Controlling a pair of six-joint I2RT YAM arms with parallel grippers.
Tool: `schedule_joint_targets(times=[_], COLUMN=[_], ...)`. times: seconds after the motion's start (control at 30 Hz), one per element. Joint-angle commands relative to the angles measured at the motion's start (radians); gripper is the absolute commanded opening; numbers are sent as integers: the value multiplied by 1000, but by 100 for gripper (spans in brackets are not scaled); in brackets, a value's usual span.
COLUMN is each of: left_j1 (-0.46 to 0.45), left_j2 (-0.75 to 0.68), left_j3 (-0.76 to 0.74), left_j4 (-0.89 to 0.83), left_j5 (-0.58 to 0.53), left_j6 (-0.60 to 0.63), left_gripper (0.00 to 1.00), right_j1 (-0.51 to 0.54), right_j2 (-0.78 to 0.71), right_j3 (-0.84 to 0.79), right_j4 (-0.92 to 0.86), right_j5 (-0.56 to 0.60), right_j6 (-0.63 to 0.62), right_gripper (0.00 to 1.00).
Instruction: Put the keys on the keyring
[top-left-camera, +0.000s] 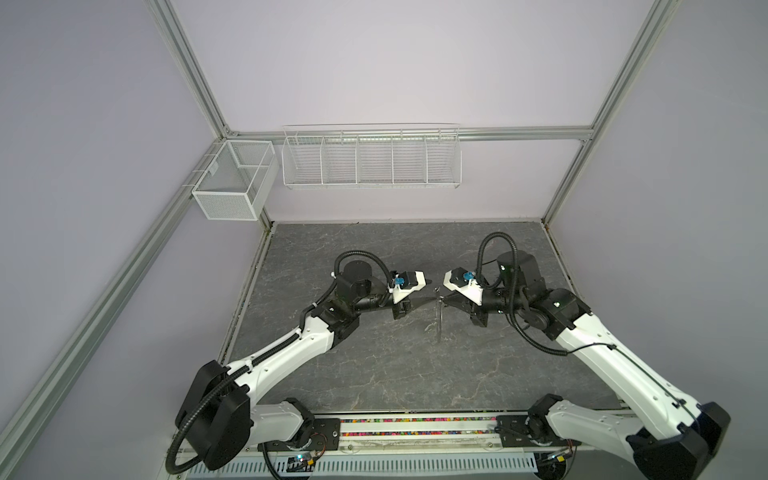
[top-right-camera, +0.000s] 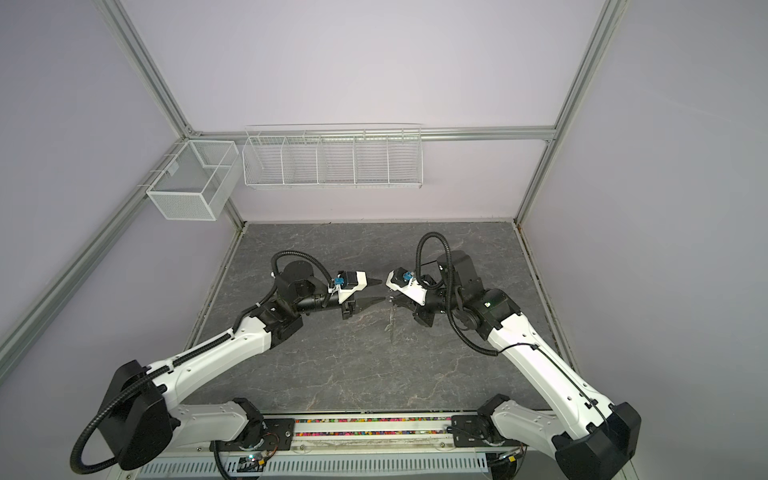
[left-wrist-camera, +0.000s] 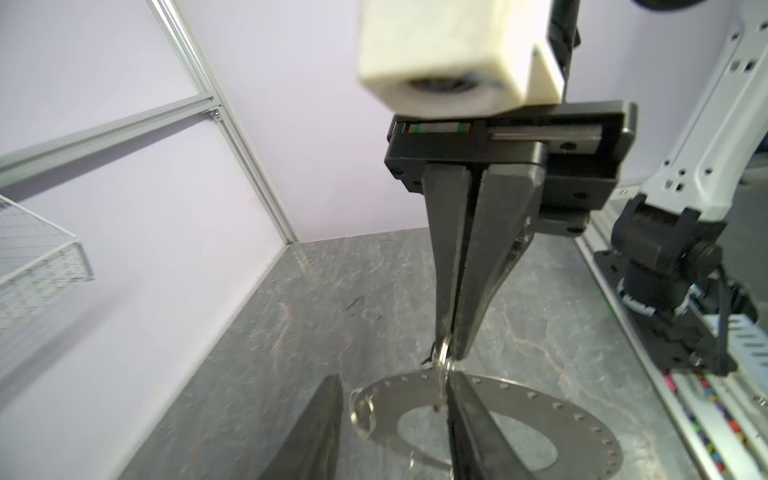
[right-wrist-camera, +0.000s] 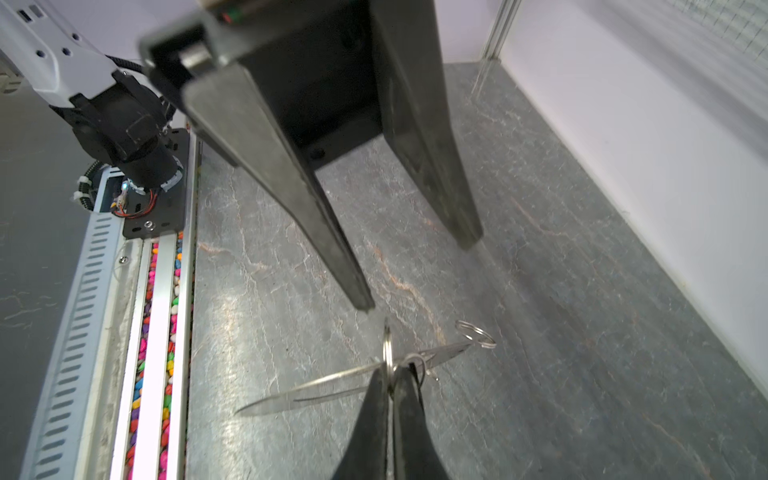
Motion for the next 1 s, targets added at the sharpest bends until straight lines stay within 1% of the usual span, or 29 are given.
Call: schedule_joint_targets(times=[0.0, 0.07, 0.17, 0.23, 0.43, 0.5, 0.7, 0.97], left_j1=[-25, -59, -98, -109, -123, -134, -147, -149], left_j2=[-47, -75, -91, -82, -40, -19, 11, 28], left_j3=[50, 47, 34, 41, 53, 71, 100, 128], left_j4=[-195, -218, -221, -236, -214, -225, -274, -339], left_j5=[-116, -149, -213, -244, -261, -278, -276, -279], left_j6=[192, 244, 287, 302, 299, 312, 348, 377], left_gripper=[39, 39, 37, 37, 35, 35, 31, 30], right_j1=[-2, 0, 6, 12, 29, 36, 45, 51], right_j2=[47, 70, 86, 89, 109, 112, 122, 135], right_j3=[73, 102, 129, 135, 141, 141, 147, 161], right_j4=[-124, -162, -197, -202, -225, -226, -222, -230], right_j5=[12, 15, 14, 18, 31, 31, 32, 29], right_j6=[-6, -4, 0, 2, -11, -14, -17, -29], right_gripper=[7, 7, 7, 7, 7, 7, 7, 7])
